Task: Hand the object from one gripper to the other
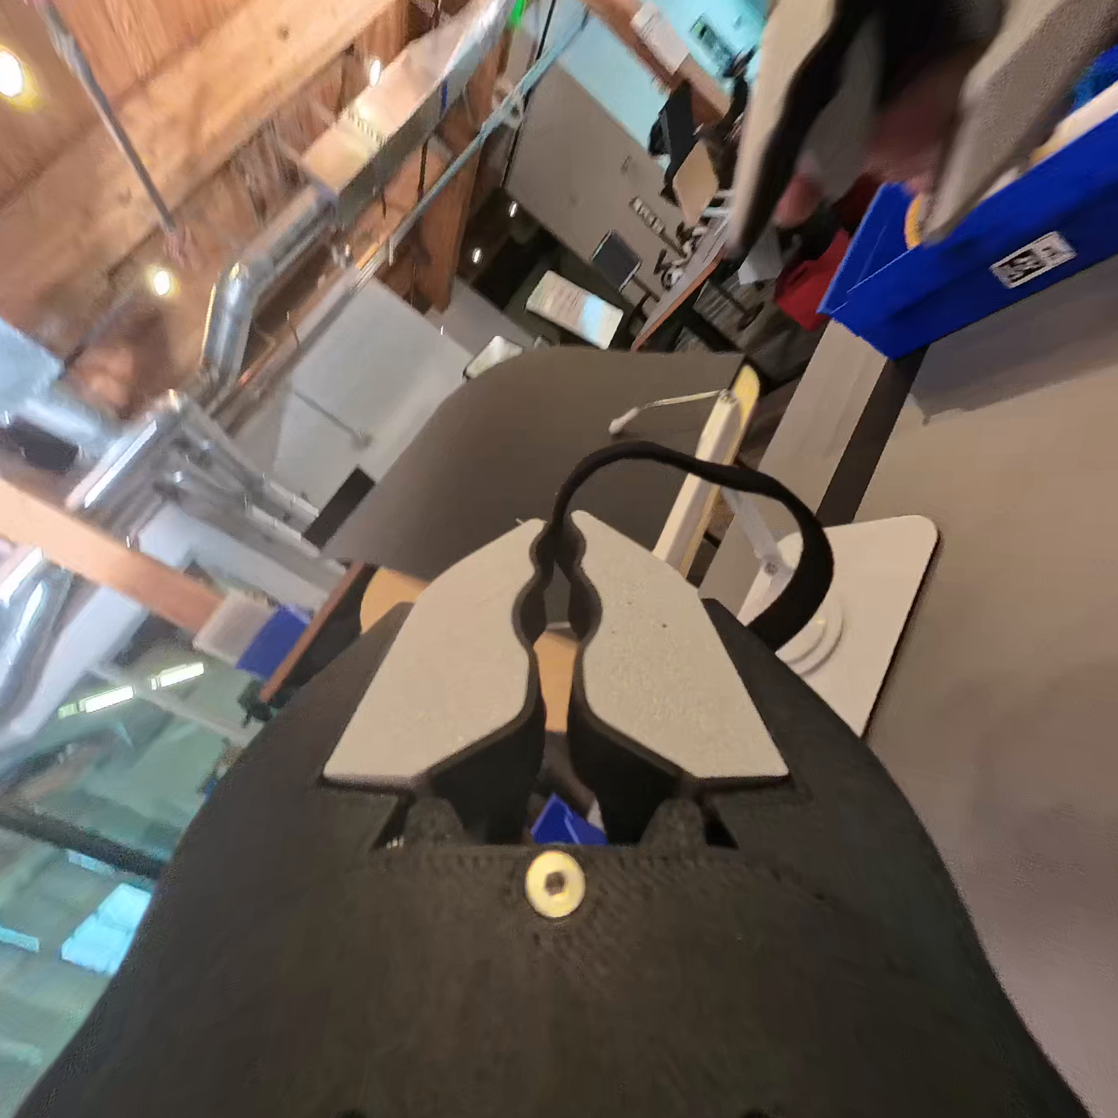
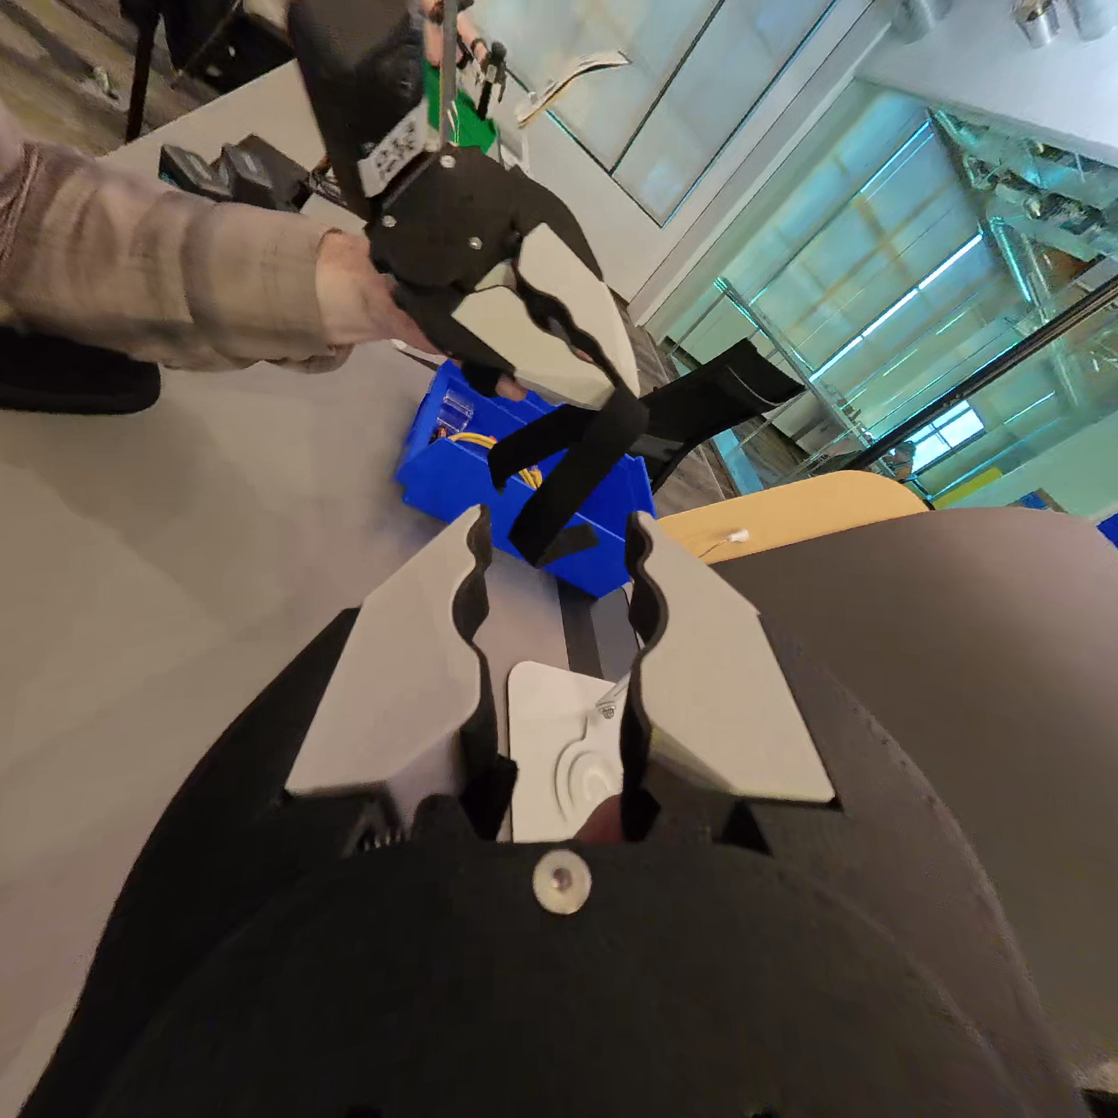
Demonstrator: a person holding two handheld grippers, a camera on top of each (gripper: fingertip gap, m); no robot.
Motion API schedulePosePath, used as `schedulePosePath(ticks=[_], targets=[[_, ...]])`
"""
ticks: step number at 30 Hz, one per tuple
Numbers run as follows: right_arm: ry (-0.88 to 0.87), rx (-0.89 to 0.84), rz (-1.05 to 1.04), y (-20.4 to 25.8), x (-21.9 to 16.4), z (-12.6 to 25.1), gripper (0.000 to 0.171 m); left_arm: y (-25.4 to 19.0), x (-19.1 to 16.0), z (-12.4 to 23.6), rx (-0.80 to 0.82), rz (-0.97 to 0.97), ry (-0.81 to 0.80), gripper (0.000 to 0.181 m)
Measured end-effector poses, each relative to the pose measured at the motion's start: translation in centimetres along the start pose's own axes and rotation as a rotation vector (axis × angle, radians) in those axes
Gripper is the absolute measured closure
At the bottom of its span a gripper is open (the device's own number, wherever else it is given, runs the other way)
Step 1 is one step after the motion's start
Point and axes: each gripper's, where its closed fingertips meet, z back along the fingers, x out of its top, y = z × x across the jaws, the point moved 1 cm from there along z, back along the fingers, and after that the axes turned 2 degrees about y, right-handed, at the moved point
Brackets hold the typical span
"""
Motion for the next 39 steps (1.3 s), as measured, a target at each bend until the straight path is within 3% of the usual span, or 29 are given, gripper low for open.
schedulePosePath(ticks=[3,8,11,15,17,19,21,26,30,35,39], targets=[[-0.062,0.053,-0.054,0.5,-0.1,-0.4,0.124,-1.3,1.9,0.6,-0.059,-0.060,-0.084,0.180],[-0.177,0.201,-0.170,2.4,1.0,-1.2,0.081,-2.5,4.4,1.6,-0.130,-0.092,-0.172,0.179],[-0.166,0.254,-0.162,3.8,1.1,-2.2,0.077,-2.9,5.3,1.9,-0.144,-0.093,-0.200,0.179],[-0.107,0.360,-0.184,5.7,0.0,-3.0,0.096,-2.5,5.8,2.0,-0.118,-0.094,-0.213,0.179],[-0.131,0.438,-0.183,7.0,0.1,-2.8,0.119,-1.8,5.7,2.0,-0.088,-0.076,-0.205,0.179],[-0.198,0.483,-0.179,7.8,1.2,-2.6,0.160,-1.4,5.2,2.0,-0.069,-0.071,-0.190,0.179],[-0.214,0.506,-0.180,8.3,1.7,-2.7,0.168,-1.2,4.7,1.8,-0.068,-0.066,-0.176,0.179],[-0.332,0.485,-0.194,7.6,4.0,-1.6,0.165,-2.9,3.0,0.7,-0.146,-0.047,-0.117,0.179],[-0.408,0.350,-0.177,5.2,5.1,-0.7,0.165,-5.5,2.6,0.0,-0.260,-0.030,-0.111,0.180],[-0.411,0.131,-0.121,2.2,4.9,-0.7,0.168,-8.2,3.5,-0.1,-0.386,0.042,-0.162,0.179],[-0.419,0.071,-0.132,1.2,4.9,-0.7,0.171,-9.5,4.6,-0.1,-0.464,0.149,-0.227,0.179]])
